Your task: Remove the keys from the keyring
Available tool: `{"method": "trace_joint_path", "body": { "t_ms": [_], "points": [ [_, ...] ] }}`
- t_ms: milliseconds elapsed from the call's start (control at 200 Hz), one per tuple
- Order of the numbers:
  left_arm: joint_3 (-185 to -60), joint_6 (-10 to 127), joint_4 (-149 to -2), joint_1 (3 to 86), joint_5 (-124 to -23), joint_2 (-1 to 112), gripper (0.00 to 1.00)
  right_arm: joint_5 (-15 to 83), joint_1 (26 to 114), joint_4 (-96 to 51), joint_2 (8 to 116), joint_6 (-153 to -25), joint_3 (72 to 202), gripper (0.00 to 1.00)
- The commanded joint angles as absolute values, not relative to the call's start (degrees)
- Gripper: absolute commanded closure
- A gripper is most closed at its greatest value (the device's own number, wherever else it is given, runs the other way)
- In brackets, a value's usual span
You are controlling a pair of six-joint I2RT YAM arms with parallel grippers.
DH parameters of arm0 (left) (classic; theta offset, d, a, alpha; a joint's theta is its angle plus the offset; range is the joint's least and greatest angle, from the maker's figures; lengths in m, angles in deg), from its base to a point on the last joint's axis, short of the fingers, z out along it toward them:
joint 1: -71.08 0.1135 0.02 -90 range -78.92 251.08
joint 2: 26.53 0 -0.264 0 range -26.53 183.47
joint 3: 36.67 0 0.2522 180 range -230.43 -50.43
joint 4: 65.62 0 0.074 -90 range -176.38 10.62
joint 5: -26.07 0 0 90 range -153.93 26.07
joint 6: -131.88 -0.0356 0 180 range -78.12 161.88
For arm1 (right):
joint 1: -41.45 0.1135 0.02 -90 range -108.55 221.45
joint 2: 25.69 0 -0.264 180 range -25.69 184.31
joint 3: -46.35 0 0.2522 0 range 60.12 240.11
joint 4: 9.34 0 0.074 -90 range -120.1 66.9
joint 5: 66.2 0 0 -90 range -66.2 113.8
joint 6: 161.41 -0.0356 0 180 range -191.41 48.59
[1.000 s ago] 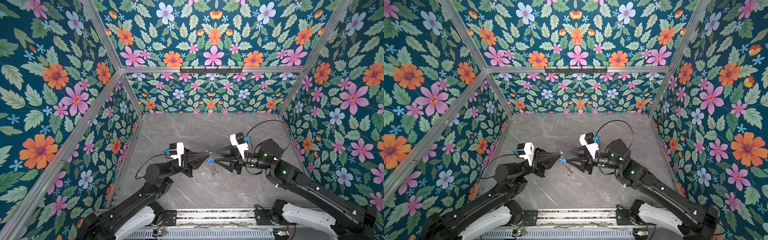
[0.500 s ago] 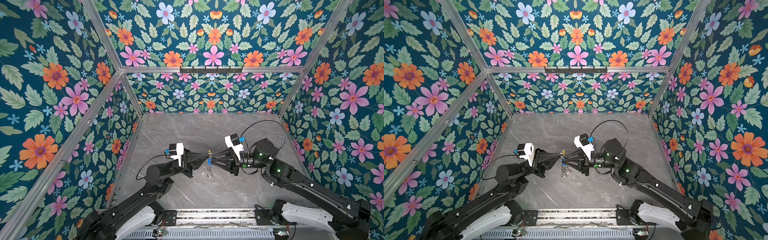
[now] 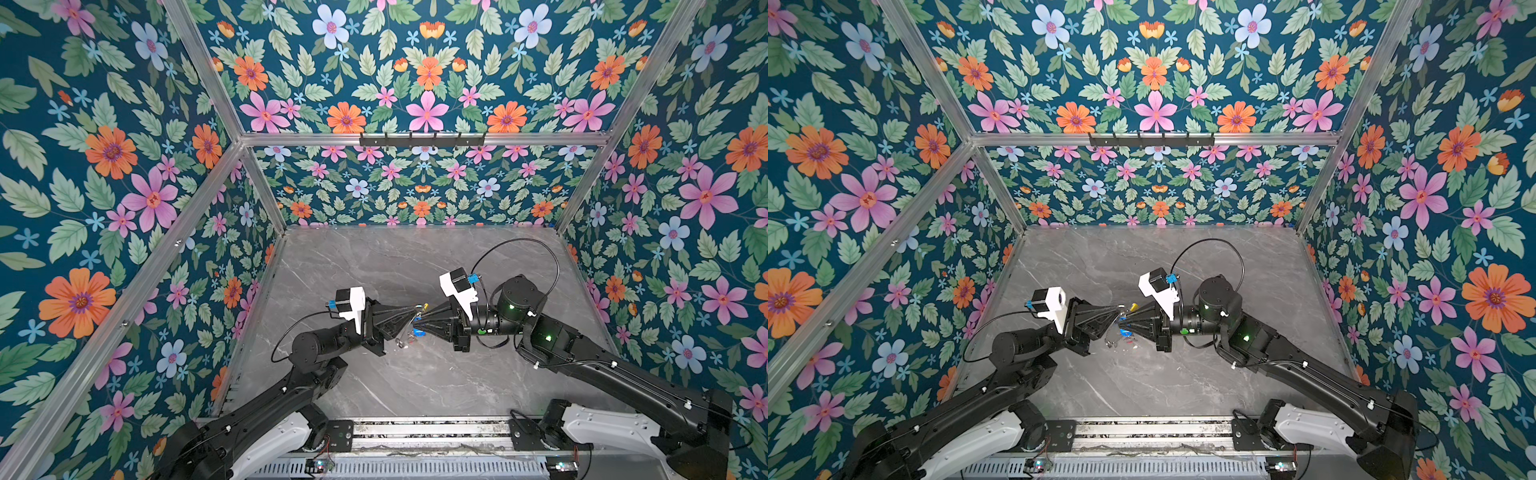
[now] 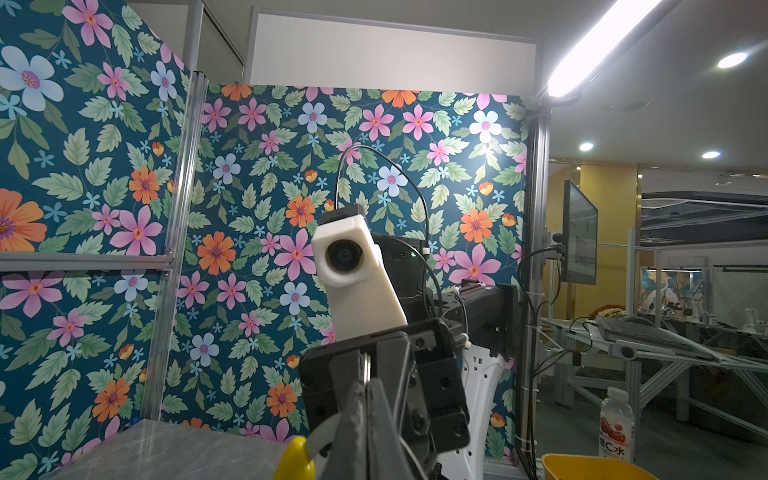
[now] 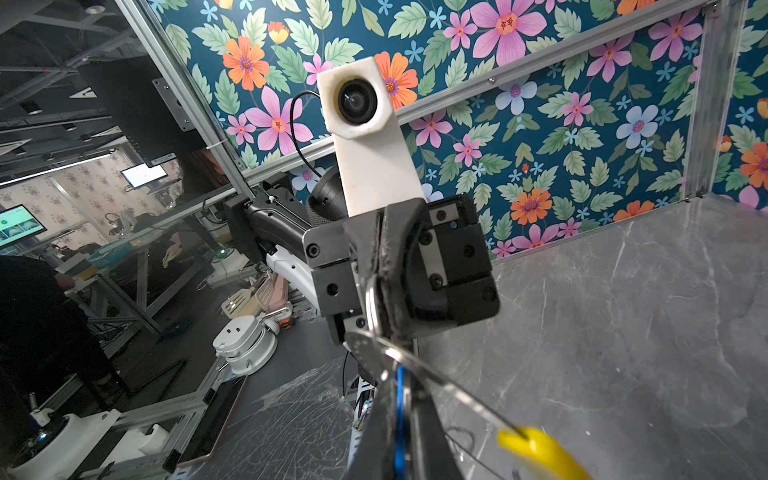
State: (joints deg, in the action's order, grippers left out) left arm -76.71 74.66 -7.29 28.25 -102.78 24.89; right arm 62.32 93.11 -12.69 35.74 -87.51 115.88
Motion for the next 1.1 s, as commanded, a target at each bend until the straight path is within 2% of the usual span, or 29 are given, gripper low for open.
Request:
{"method": "trace_joint_path", "body": {
  "t_ms": [0,130,355,715,1095],
  "points": [
    [-77.0,74.5,-4.7,28.2,-102.7,24.5,1.0,61.2,93.2,-12.2,35.0,-87.1,116.0,0.93],
    [-77.2,74.5,-5.6,28.3,-103.3,24.4,1.0,60.4,93.2,-14.6,34.0,-86.7,116.0,1.0],
    [-77.8,74.4,-7.4,28.2,-105.2,24.2,1.0,59.0,93.2,-21.8,32.7,-85.9,117.7,1.0],
    [-77.6,75.6,-7.9,28.2,-109.5,24.3,1.0,58.4,93.2,-40.0,31.6,-76.9,125.9,1.0],
    [-77.1,80.6,-2.0,28.2,-112.9,25.9,1.0,58.3,92.1,-44.8,33.6,-72.5,130.9,1.0]
  ]
}}
